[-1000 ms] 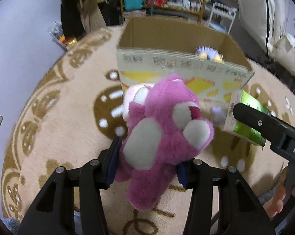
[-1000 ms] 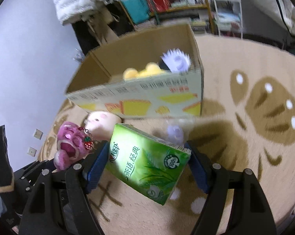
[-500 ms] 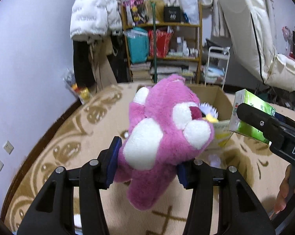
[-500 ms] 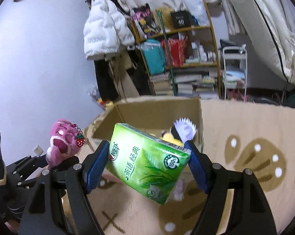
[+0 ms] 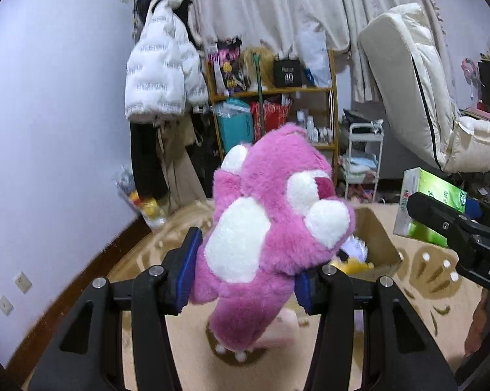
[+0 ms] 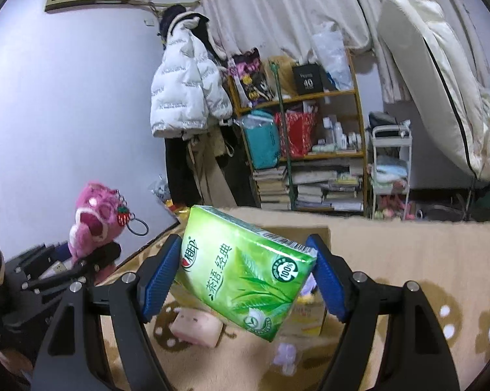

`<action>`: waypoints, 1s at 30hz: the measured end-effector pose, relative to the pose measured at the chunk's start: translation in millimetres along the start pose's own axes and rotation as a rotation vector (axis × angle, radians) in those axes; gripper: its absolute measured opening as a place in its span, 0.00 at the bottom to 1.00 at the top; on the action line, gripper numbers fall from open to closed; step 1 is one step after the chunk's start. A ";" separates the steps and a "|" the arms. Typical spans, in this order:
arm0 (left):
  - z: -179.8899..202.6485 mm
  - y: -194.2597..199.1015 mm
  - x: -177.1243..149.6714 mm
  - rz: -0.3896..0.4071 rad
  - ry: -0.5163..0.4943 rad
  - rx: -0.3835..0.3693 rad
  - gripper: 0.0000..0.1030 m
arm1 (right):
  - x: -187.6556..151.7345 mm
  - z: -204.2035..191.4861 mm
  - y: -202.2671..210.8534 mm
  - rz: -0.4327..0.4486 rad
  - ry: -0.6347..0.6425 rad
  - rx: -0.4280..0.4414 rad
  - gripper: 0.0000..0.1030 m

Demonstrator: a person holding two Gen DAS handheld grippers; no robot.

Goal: Organize soft objects
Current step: 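Lift the pink bear with the left tool while the right tool carries the green tissue pack over the box, then open both tools to drop the pink bear and green tissue pack into the box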

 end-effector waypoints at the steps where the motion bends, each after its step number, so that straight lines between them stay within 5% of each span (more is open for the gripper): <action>1: 0.8 -0.3 5.2 0.010 0.005 0.001 0.48 | 6.5 1.3 -0.3 0.012 0.009 -0.003 0.79; 12: 8.5 -34.2 43.4 0.059 0.015 0.040 0.48 | 48.3 26.8 -18.6 0.075 0.029 -0.021 0.79; 30: 21.3 -92.3 7.4 -0.017 -0.005 -0.001 0.50 | 8.2 44.0 -74.4 -0.008 -0.018 0.022 0.79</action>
Point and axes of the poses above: each gripper's, at about its wrist camera, not at the fingertips, and y roughly against the way its jaws point, z to its right, x to its top, the point moved 3 cm from there along -y, roughly the way its jaws point, and after that the axes turned 12 degrees about y, right-handed, at the moved point
